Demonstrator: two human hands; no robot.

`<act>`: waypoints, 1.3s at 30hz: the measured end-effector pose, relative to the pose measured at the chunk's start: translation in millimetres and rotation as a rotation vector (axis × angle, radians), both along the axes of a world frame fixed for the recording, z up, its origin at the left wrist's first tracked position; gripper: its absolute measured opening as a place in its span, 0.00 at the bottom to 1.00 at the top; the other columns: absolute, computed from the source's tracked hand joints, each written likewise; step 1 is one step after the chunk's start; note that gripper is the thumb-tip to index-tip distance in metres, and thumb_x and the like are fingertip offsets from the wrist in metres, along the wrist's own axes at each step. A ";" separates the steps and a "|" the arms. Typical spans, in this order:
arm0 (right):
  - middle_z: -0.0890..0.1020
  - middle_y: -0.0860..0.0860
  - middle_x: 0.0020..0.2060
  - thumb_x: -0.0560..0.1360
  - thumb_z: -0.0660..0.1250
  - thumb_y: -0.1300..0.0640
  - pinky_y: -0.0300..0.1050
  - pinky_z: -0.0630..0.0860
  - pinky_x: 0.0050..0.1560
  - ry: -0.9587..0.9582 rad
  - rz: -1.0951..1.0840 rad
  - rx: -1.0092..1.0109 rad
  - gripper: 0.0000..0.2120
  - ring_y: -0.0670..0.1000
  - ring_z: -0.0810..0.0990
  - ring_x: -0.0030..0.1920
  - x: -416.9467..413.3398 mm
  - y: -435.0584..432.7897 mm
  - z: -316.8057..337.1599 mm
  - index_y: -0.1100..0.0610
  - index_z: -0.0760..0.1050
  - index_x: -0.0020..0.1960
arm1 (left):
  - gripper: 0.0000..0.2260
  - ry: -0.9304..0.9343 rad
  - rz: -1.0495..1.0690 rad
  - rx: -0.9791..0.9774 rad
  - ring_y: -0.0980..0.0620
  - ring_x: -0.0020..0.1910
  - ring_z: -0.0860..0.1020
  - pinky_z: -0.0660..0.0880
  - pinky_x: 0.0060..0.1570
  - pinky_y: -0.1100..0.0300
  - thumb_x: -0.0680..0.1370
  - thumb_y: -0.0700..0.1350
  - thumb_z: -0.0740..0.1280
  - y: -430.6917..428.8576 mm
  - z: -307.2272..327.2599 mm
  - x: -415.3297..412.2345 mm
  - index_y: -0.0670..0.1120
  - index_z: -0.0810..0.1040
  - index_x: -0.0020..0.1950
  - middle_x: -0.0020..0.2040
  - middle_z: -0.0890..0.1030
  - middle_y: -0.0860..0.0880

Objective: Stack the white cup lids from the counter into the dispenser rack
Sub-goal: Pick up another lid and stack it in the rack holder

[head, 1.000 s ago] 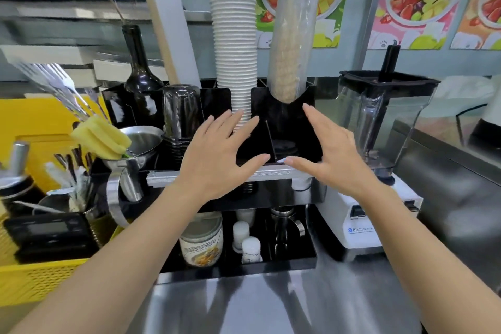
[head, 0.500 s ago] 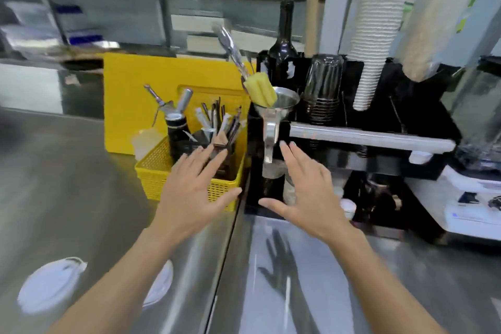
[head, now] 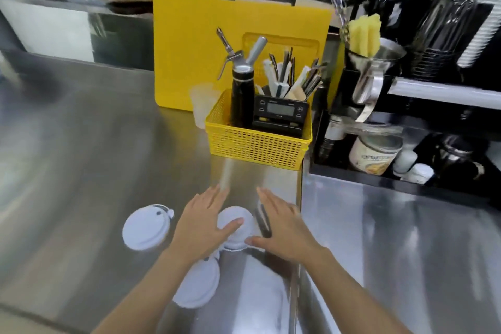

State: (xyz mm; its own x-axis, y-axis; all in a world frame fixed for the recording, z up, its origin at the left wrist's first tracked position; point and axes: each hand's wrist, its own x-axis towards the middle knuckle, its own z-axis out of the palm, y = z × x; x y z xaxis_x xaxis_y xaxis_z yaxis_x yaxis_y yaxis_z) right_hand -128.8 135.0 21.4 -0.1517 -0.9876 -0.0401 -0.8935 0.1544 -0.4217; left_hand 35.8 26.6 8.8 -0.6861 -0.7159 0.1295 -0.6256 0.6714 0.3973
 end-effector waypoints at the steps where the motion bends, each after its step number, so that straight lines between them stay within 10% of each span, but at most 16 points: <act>1: 0.47 0.49 0.76 0.69 0.63 0.35 0.51 0.47 0.72 -0.015 0.002 0.034 0.46 0.50 0.49 0.75 5.4 -1.0 -7.0 0.47 0.37 0.73 | 0.45 -0.024 -0.014 0.050 0.47 0.73 0.61 0.55 0.71 0.50 0.64 0.76 0.42 -1.3 -11.2 4.9 0.50 0.60 0.72 0.73 0.64 0.47; 12: 0.64 0.49 0.71 0.68 0.67 0.38 0.49 0.56 0.67 -0.159 -0.084 0.089 0.40 0.52 0.61 0.69 24.5 -14.2 -32.0 0.50 0.52 0.72 | 0.28 0.124 -0.119 0.307 0.53 0.57 0.74 0.69 0.59 0.57 0.67 0.63 0.66 -6.8 -29.7 15.7 0.55 0.69 0.64 0.58 0.78 0.55; 16: 0.66 0.48 0.69 0.70 0.67 0.42 0.44 0.58 0.62 -0.199 -0.163 -0.052 0.33 0.51 0.62 0.66 22.0 -14.1 -11.9 0.48 0.56 0.70 | 0.23 0.320 -0.061 0.517 0.63 0.53 0.73 0.67 0.46 0.76 0.68 0.47 0.73 -8.1 -4.3 6.6 0.60 0.69 0.58 0.54 0.75 0.62; 24: 0.64 0.47 0.68 0.66 0.73 0.46 0.50 0.60 0.69 -0.311 -0.187 -0.227 0.38 0.49 0.61 0.67 7.0 -11.4 31.9 0.47 0.57 0.69 | 0.26 0.746 0.040 1.112 0.44 0.47 0.80 0.76 0.52 0.47 0.65 0.28 0.71 -17.8 45.6 -21.8 0.44 0.75 0.60 0.52 0.81 0.40; 29: 0.60 0.45 0.71 0.60 0.77 0.45 0.58 0.59 0.71 -0.419 -0.204 -0.152 0.48 0.48 0.58 0.70 -26.0 4.7 62.2 0.40 0.51 0.71 | 0.29 0.603 -0.227 1.297 0.41 0.58 0.78 0.80 0.50 0.51 0.64 0.28 0.72 -27.6 65.9 -35.4 0.45 0.75 0.62 0.62 0.76 0.42; 35: 0.63 0.40 0.66 0.59 0.78 0.46 0.47 0.63 0.66 -0.335 -0.125 -0.068 0.46 0.45 0.63 0.65 -52.2 32.8 89.4 0.42 0.57 0.70 | 0.31 0.444 -0.420 1.343 0.44 0.59 0.77 0.79 0.51 0.52 0.61 0.33 0.75 -17.6 91.2 -77.8 0.45 0.73 0.62 0.64 0.74 0.43; 39: 0.63 0.43 0.63 0.60 0.78 0.47 0.43 0.65 0.60 -0.338 -0.325 -0.233 0.44 0.46 0.64 0.63 -80.0 53.9 100.1 0.47 0.58 0.69 | 0.31 0.449 -0.334 0.914 0.52 0.58 0.76 0.75 0.59 0.49 0.62 0.41 0.78 7.7 109.1 -116.2 0.52 0.71 0.63 0.65 0.73 0.52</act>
